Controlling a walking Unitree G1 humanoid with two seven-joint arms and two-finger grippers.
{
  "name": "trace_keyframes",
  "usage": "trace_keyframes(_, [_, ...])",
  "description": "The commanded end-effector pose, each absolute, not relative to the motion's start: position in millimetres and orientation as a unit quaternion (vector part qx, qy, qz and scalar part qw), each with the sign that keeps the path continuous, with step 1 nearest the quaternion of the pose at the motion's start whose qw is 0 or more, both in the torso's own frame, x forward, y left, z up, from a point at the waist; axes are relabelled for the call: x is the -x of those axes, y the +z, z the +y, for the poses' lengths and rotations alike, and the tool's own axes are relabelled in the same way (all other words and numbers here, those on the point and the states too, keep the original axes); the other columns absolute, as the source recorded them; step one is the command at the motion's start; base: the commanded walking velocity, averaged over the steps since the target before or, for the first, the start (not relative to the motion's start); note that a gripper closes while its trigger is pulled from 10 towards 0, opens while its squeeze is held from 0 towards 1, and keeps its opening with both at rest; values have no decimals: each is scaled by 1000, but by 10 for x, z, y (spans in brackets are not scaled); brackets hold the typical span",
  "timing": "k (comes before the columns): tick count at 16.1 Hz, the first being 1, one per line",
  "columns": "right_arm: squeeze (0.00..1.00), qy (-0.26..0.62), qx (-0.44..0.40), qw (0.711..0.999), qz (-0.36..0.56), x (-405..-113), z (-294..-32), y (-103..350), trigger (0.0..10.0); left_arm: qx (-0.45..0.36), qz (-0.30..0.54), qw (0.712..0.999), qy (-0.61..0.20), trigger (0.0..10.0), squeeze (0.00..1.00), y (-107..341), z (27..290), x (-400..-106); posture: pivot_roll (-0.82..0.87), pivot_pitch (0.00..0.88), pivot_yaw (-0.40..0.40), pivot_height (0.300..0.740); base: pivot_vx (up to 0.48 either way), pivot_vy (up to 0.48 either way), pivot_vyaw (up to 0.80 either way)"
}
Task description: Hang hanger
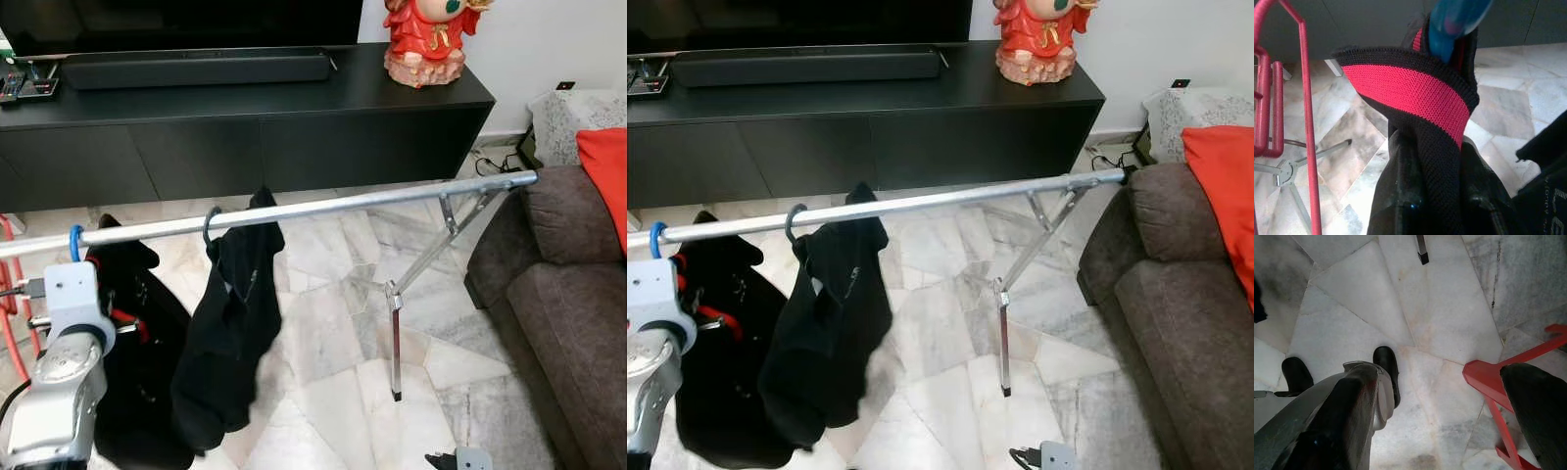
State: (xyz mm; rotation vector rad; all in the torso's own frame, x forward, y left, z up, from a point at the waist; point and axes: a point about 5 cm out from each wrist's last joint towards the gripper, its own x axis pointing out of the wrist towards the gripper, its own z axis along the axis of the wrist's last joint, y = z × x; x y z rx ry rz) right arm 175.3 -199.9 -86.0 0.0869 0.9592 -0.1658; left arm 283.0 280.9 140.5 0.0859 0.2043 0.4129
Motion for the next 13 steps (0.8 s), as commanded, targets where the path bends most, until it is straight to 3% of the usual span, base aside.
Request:
trace_keyframes(1, [0,-84,-41,873,479,-1641,-2035,-906,10000,-40,163,962,215,10000,0,1176,2847,-2694,-17,214,-46,740,0,0,0])
trace_keyframes(4, [0,-83,-38,873,480,-1644,-2038,-905,10000,-36,174,965,191,10000,0,1154,2677,-2611,-13,219,-48,740,0,0,0])
trace_keyframes(13, [0,-85,-38,872,481,-1633,-2019,-913,10000,-55,129,979,148,10000,0,1325,2539,-2927,-16,217,-43,740,0,0,0])
